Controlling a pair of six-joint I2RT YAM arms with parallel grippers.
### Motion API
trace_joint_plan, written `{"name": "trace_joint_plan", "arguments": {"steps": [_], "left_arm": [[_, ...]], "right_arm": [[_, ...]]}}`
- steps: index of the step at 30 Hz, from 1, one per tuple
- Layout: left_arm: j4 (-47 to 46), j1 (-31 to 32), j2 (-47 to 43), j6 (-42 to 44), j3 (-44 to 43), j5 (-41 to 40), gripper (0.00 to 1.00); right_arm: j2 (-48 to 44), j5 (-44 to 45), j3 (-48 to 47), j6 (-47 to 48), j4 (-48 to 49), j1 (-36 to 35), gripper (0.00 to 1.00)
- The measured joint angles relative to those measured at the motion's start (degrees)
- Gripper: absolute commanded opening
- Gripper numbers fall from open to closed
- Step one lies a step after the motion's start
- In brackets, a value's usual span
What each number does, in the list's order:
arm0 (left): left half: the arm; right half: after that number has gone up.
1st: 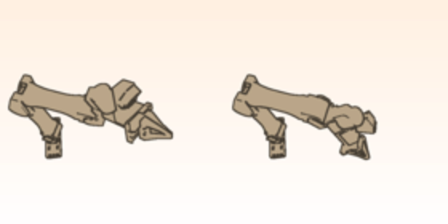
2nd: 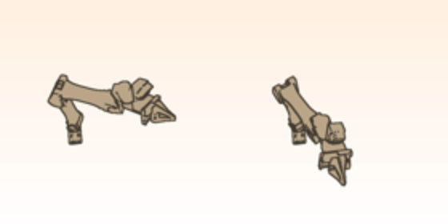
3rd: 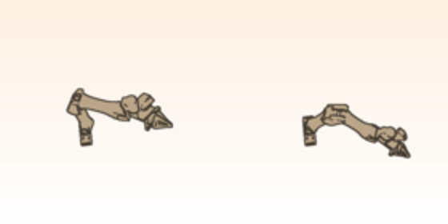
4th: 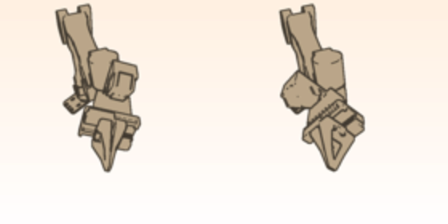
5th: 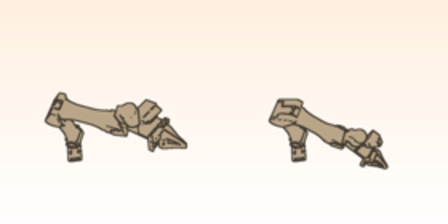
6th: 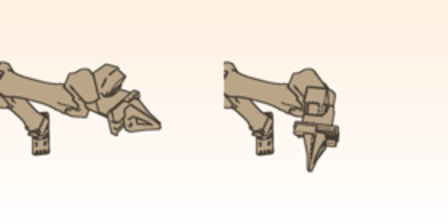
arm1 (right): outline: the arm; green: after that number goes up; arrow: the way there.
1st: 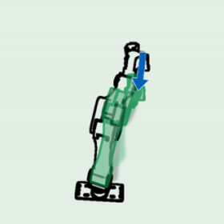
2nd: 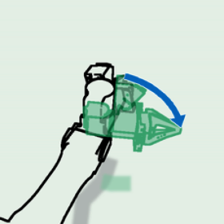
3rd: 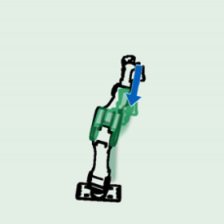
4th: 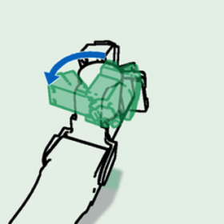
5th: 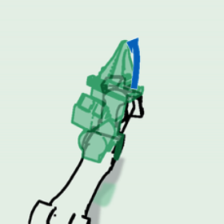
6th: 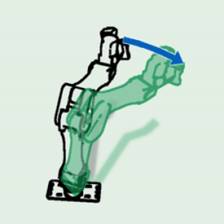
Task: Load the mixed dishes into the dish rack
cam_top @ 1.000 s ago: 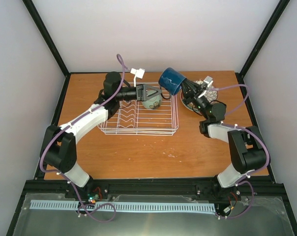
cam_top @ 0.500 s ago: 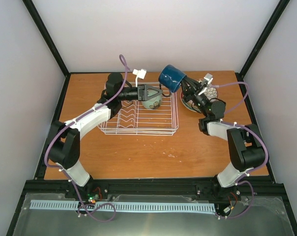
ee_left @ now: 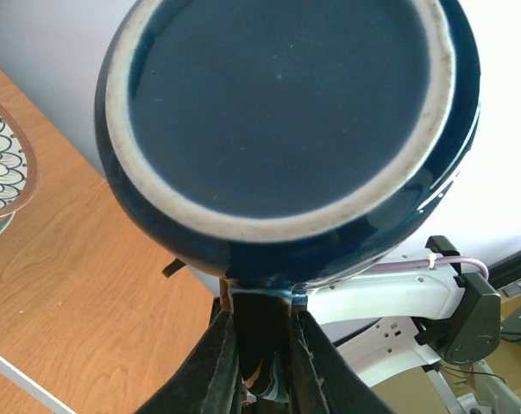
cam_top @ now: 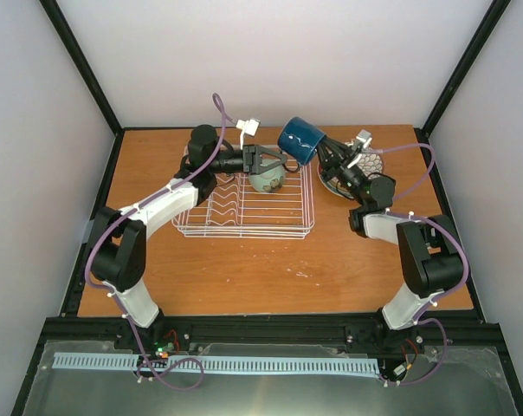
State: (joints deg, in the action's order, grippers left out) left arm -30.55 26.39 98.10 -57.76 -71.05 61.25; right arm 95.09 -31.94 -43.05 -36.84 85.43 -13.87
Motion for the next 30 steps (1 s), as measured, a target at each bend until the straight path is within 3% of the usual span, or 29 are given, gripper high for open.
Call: {"name": "trace_joint_plan", "arguments": {"steps": [11,14,30], "left_arm": [[-1.62,-0.26,0.11,-1.92,0.00,0.33,0.00],[-1.07,-0.26,0.07,-1.36,-0.09,0.31,0.01],[23.74,-0.02,-7.15,17.68,-1.62,-9.73,0.01]], "right_arm": [[0.76,-1.16,-1.66,-0.09,0.02,0.09,0.03],[0.76,-1.55,-1.86,0.00,-0.11,0.17,0.07],[0.76,-1.92,-1.97,2.29,-4.26,-0.15,0.19]]}}
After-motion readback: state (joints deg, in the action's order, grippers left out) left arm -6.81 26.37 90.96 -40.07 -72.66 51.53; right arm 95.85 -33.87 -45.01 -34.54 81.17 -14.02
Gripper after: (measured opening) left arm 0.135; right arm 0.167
